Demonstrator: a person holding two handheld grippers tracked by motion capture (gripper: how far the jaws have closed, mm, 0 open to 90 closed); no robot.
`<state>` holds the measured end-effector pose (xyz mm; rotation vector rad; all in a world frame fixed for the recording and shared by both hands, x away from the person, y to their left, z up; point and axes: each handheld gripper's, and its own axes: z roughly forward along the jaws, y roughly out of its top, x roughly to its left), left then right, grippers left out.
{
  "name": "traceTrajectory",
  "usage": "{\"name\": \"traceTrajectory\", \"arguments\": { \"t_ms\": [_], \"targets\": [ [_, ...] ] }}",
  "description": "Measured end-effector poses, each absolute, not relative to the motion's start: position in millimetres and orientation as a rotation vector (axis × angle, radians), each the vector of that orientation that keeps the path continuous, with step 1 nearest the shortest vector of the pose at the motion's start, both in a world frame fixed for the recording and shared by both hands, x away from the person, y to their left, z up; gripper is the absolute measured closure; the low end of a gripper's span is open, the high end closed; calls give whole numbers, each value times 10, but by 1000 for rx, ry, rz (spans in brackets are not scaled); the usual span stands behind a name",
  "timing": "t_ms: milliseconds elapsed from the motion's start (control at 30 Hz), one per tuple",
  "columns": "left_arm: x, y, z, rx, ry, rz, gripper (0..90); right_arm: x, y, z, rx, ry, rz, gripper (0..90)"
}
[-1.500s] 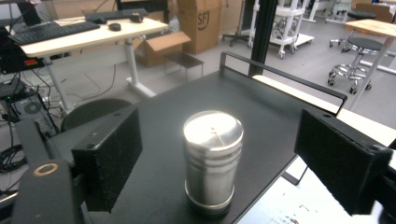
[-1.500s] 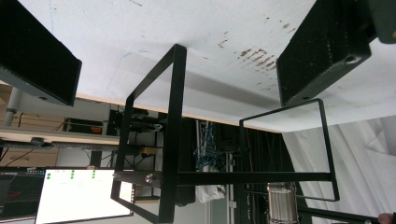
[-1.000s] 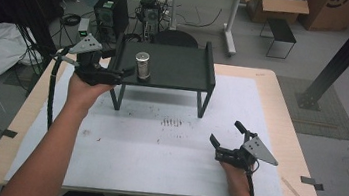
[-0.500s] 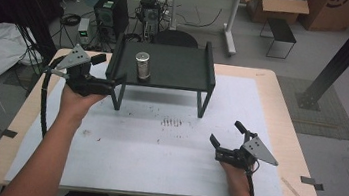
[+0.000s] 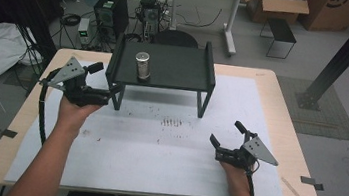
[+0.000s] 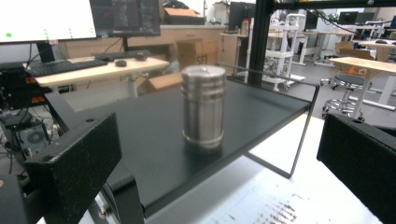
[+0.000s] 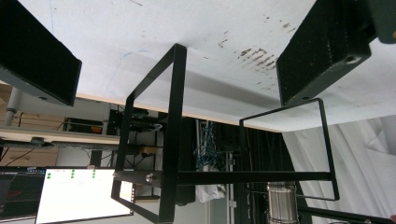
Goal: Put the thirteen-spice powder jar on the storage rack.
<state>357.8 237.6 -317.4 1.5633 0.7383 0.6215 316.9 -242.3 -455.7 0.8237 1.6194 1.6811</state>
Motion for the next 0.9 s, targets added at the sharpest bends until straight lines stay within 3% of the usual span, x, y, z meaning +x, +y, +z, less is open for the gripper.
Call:
{"name": "traceTrajectory", "arguments": {
  "t_ms": [900],
  "targets": [
    [3361, 2525, -3806, 1520, 754, 622, 2, 3171, -2423, -4556, 822, 1620, 1680, 0]
  ]
}}
